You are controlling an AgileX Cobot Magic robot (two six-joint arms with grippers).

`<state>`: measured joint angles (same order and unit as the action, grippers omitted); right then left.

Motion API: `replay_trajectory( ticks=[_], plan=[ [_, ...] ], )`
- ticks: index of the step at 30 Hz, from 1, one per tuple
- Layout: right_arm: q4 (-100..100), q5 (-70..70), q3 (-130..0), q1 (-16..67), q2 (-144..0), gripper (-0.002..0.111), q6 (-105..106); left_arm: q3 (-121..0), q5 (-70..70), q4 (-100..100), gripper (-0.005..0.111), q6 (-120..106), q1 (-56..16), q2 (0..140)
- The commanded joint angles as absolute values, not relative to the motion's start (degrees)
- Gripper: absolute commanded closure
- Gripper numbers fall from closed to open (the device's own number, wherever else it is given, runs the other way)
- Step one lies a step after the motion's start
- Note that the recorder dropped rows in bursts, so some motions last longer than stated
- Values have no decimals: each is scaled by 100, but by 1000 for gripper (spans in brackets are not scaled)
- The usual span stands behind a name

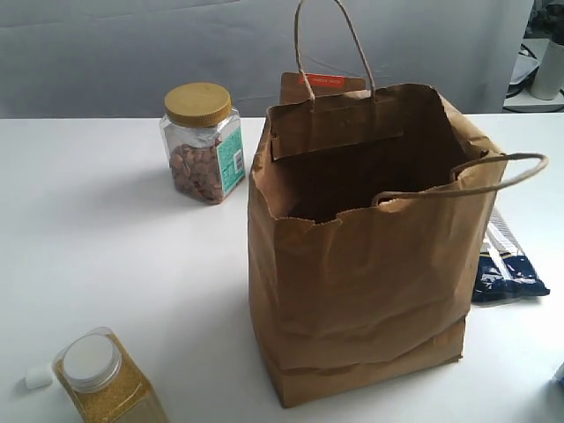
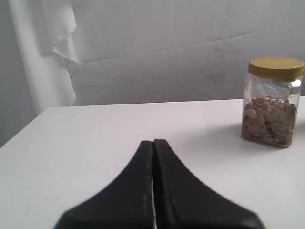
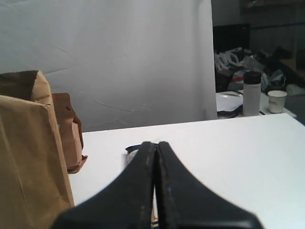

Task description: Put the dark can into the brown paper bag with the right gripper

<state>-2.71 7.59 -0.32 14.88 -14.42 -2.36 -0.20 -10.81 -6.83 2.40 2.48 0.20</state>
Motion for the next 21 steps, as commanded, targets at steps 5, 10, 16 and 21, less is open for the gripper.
replay_trajectory(
  ticks=[5,10,16,21],
  plan=[
    [-261,0,0,1478,0,108,0,0,-1077,-704,107,261,213,0],
    [-258,-334,0,1477,0,108,0,0,-1032,-704,107,261,213,0],
    [-503,-418,0,1487,0,108,0,0,-1033,-704,107,261,213,0],
    [-511,-590,0,1487,0,108,0,0,-1033,-704,107,261,213,0]
  ],
)
